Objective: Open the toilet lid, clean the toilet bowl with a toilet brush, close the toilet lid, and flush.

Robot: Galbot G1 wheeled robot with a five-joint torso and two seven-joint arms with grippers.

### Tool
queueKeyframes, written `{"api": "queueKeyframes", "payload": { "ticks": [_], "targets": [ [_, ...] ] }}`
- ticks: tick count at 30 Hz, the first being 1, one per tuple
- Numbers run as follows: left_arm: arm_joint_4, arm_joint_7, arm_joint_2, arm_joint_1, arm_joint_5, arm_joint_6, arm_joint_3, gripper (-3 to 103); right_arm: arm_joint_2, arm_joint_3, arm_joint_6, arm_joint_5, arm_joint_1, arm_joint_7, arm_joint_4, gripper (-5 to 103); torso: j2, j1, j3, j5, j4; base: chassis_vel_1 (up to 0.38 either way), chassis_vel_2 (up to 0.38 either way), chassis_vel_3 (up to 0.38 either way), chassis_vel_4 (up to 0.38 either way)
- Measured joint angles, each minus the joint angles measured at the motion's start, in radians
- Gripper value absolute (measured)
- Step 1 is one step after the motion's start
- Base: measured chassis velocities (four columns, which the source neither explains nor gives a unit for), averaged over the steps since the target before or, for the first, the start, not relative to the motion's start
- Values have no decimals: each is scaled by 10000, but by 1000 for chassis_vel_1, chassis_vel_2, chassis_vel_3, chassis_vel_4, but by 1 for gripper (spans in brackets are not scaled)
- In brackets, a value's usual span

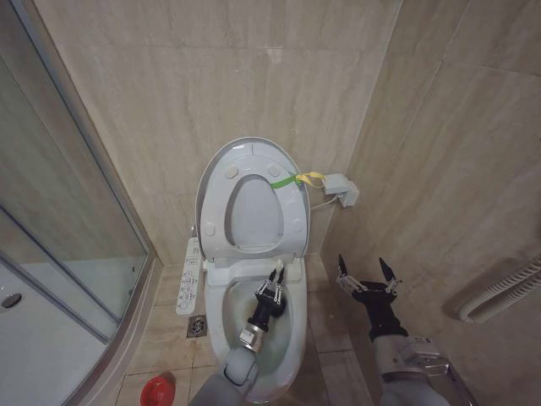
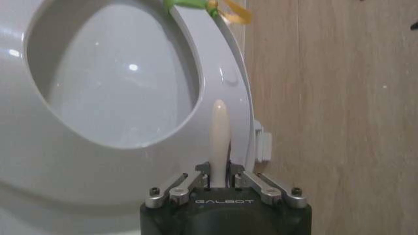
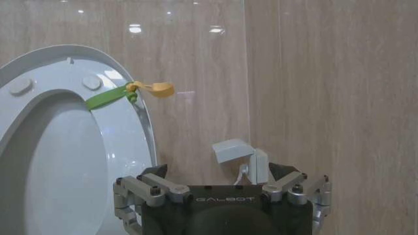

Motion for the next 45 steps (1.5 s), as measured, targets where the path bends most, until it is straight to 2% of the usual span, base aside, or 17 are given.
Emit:
{"api": "queueKeyframes", "payload": {
  "ticks": [5,17,23,29,35,42,45],
  "targets": [
    [949,72,-110,-159,96,-87,-196,18,0,0,0,0,0,0,0,100,0,0,0,1,3,0,0,0,0],
    [171,58,-121,-285,104,-11,47,18,0,0,0,0,0,0,0,100,0,0,0,1,0,0,0,0,0],
    [1419,3,-556,-365,750,-290,-310,18,0,0,0,0,0,-1,0,100,0,0,0,0,2,0,0,0,0],
    [1274,-36,-462,-461,765,-315,-322,18,0,0,0,0,0,0,0,100,-1,0,1,1,2,0,0,0,0],
    [555,-97,-372,-482,697,-314,-221,18,0,0,0,0,0,0,0,100,0,0,0,0,0,0,0,0,0],
    [1367,-43,-414,-347,823,-328,-303,18,0,0,0,0,0,0,0,100,-1,0,0,0,3,0,0,0,0],
    [1318,-11,-340,-317,818,-333,-317,18,0,0,0,0,0,0,0,100,0,0,0,1,3,0,0,0,0]
  ]
}}
